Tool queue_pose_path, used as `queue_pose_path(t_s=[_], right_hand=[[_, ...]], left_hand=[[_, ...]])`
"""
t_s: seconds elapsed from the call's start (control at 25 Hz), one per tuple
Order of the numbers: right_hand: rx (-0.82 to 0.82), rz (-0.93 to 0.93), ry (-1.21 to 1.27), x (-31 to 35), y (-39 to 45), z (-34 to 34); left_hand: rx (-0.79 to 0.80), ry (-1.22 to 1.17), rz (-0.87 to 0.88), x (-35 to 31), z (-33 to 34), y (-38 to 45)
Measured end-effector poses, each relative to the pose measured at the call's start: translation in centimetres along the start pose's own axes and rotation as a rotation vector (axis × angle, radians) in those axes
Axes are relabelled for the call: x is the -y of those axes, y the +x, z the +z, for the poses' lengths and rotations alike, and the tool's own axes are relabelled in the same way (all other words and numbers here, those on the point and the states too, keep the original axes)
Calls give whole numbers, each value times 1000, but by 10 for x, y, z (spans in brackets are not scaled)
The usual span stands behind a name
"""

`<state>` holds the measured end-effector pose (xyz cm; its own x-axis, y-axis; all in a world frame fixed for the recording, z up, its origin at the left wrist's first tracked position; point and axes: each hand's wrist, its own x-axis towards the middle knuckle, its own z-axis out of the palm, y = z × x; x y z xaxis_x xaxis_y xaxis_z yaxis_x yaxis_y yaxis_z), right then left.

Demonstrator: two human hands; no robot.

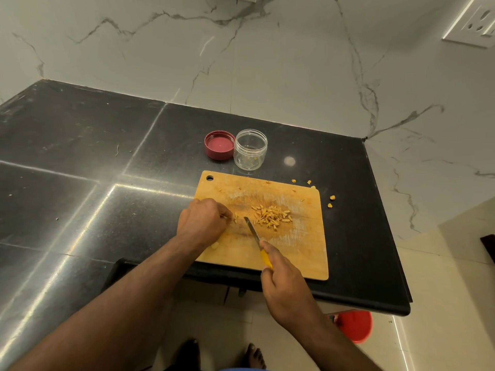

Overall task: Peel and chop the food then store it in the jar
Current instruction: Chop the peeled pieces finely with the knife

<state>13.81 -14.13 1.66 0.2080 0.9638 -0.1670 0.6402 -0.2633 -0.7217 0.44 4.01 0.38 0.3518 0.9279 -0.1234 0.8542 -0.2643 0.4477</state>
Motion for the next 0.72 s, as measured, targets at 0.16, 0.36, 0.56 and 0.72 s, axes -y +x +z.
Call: queue_pose_path(t_s=[0.16,0.36,0.56,0.72], right_hand=[[69,-37,-31,6,7,8],[-28,36,-13,-9,4,4],[32,-14,-6,-5,7,7],[49,-18,-31,2,18,12]], left_hand=[[17,-4,-26,3,-13,0],[83,-124,-81,22,-21,-3],[123,-184,-75,31,-24,-5],[124,-182,-63,33,-28,-6]])
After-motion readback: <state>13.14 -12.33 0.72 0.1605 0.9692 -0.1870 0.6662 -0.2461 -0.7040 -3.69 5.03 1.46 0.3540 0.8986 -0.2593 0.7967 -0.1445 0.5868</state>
